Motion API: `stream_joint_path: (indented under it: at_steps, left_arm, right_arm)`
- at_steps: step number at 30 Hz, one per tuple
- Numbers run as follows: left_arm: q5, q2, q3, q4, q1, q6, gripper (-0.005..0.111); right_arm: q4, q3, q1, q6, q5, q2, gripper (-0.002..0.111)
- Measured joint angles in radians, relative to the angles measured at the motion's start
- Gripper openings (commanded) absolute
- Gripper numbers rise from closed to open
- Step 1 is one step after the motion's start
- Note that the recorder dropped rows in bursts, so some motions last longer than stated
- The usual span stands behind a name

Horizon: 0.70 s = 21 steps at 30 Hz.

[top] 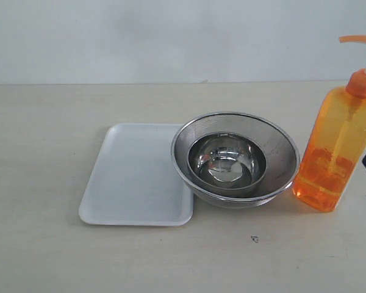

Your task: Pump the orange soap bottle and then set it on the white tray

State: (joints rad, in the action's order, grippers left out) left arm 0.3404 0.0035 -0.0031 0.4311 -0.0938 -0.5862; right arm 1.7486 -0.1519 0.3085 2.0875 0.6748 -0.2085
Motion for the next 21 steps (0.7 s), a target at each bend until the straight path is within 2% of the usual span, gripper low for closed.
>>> stream_joint_path:
  at_steps: [9, 21]
  left_arm:
    - [0.0, 0.0, 0.0, 0.0, 0.0, 0.0, 0.005]
    - [0.0, 0.0, 0.0, 0.0, 0.0, 0.0, 0.005]
  right_arm:
    - [0.0, -0.002, -0.118, 0.007, 0.057, -0.154, 0.105]
    - [0.0, -0.002, -0.13, 0.008, 0.077, -0.16, 0.105]
